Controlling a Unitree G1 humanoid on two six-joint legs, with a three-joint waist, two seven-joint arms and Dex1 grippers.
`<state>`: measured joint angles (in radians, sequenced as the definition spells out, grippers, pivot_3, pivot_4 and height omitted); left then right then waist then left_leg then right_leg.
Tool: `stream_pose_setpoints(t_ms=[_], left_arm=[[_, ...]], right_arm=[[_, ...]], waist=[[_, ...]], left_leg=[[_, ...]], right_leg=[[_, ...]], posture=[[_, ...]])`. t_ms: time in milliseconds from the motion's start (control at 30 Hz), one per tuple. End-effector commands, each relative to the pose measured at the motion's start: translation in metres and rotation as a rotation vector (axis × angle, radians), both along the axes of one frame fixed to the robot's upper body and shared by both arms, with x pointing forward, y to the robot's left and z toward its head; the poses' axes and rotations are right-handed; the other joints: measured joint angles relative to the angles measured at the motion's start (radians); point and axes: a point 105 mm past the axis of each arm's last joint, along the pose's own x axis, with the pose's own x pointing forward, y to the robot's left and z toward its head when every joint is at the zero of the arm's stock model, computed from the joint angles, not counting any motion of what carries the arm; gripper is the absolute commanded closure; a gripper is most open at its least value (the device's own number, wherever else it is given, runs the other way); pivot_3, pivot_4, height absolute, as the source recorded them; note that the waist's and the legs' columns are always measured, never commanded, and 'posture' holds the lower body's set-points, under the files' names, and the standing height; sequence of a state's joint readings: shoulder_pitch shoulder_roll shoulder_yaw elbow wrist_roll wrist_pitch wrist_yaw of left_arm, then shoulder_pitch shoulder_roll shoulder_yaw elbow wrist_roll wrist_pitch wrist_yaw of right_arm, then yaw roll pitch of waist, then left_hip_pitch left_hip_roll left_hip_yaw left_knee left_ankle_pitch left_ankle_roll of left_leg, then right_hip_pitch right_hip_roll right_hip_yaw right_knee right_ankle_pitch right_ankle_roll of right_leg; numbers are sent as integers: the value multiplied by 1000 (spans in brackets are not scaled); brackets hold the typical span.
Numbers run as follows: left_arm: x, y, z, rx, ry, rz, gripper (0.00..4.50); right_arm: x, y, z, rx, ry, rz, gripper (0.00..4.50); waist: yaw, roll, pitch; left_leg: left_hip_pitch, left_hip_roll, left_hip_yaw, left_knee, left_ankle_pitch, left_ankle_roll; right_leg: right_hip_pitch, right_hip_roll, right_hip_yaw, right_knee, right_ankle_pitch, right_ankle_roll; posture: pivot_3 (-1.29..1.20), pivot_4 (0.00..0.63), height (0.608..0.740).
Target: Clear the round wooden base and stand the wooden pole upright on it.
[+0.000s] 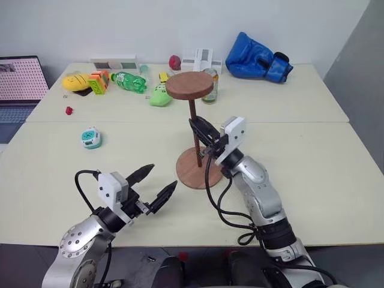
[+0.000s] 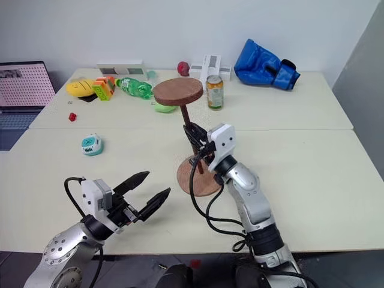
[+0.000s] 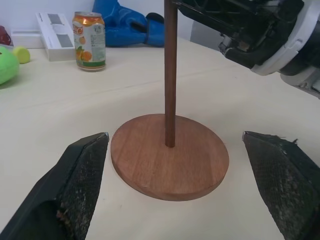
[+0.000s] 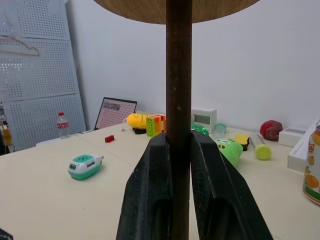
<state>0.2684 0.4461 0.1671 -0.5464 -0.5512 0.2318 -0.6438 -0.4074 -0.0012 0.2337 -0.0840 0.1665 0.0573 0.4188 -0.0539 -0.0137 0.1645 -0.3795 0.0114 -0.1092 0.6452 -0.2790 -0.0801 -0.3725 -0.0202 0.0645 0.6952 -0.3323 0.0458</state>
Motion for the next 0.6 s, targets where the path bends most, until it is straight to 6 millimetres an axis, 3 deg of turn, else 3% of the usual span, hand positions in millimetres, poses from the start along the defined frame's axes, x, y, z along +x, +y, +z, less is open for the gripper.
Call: stream_pose_setpoints(t_ms=[33, 600], left_arm=[[-3, -3, 13, -1, -49, -18, 0], [1, -6, 11, -12, -53, -16, 0]], right_arm=[[2, -9, -31, -114, 102, -23, 4311], [3, -16, -58, -310, 300, -3, 4311]], waist=[[0, 0, 0], [0, -1, -5]], left_leg=[[0, 0, 0, 0, 0, 0], [7, 0, 1, -1, 0, 0]], right_leg=[[0, 0, 0, 0, 0, 0], [6, 0, 1, 0, 0, 0]], posture=[[0, 150, 740], [0, 150, 740]])
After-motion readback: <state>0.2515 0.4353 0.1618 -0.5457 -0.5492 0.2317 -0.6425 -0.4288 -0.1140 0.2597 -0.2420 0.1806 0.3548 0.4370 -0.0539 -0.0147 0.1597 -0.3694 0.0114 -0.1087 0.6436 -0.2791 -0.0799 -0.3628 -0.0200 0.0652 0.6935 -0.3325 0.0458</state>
